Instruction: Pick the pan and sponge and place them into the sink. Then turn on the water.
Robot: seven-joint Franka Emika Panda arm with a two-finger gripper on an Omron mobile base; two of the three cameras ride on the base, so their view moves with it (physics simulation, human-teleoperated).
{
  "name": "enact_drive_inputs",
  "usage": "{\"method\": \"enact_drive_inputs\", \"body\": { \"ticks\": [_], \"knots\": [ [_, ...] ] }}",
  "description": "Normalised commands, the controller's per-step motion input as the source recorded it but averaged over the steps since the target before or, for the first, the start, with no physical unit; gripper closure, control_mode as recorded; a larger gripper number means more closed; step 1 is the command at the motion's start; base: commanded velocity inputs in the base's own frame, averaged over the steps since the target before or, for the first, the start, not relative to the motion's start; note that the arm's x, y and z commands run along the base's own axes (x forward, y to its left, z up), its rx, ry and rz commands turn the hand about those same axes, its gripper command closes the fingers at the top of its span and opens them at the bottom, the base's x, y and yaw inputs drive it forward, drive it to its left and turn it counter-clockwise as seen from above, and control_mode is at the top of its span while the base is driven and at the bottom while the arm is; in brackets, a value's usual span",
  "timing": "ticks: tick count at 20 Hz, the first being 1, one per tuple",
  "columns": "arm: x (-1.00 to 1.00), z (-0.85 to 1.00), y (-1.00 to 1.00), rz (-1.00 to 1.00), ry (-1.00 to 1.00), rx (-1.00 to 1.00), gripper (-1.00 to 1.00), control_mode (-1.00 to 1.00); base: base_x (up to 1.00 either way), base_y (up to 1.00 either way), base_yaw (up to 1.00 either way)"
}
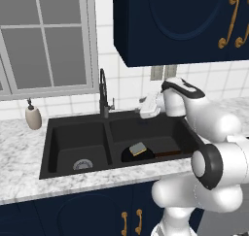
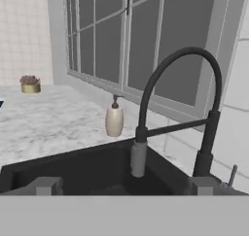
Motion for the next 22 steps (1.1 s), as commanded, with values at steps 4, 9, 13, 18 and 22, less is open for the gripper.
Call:
{"method": "enact_drive_inputs", "body": {
  "ticks": [4, 9, 13, 18, 22],
  "knots": [
    [0.00, -0.09, 0.00, 0.11, -0.25, 0.00, -1.00, -1.00, 0.00, 0.00, 0.00],
    [-0.06, 0.01, 0.12, 0.00, -0.04, 0.00, -1.00, -1.00, 0.00, 0.00, 0.00],
    [-0.09, 0.16, 0.17, -0.01, 0.04, 0.00, -1.00, -1.00, 0.00, 0.00, 0.00],
    [-0.03, 0.10, 0.11, -0.02, 0.01, 0.00, -1.00, -1.00, 0.00, 0.00, 0.00],
    [0.05, 0.00, 0.08, -0.03, 0.00, 0.00, -1.00, -1.00, 0.00, 0.00, 0.00]
  ]
}}
